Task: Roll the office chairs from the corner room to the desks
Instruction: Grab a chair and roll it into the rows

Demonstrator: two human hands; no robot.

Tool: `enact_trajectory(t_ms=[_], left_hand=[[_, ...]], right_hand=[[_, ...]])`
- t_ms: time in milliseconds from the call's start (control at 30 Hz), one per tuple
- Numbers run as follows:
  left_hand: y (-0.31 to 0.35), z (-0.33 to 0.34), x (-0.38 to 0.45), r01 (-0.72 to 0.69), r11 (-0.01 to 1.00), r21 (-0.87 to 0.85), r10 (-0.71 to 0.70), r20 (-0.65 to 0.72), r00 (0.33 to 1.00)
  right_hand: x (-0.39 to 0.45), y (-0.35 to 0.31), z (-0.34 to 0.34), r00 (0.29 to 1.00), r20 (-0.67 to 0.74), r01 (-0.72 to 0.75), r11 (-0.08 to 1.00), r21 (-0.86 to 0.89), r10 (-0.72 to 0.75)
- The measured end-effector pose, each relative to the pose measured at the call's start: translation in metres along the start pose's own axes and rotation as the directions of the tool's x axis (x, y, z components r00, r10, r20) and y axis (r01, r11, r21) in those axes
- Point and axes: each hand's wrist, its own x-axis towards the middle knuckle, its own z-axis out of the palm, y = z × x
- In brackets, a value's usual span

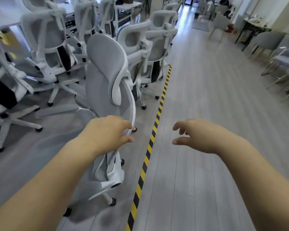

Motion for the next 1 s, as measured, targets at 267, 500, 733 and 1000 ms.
enact_trajectory(t_ms=[267,500,733,1000], left_hand=[[0.031,0.015,0.061,0.337,0.941,-0.04,-0.338,-0.016,0.941],[0.061,0.02,0.107,0.592,0.793,-0.142,-0.602,-0.041,0.797],[0.049,0.025,0.151,0.714,0.676,-0.184,-0.734,-0.091,0.672],[0.015,0.021,0.204,0.798,0.57,-0.195,-0.82,-0.079,0.566]], right_hand=[[0.114,0.071,-0.03,0.951,0.049,0.308,0.946,-0.105,-0.304],[0.191,0.11,-0.072,0.853,0.144,0.522,0.822,-0.227,-0.502],[0.282,0.091,-0.097,0.729,0.188,0.683,0.681,-0.264,-0.658],[0.375,0.047,-0.129,0.616,0.143,0.766,0.547,-0.337,-0.775]])
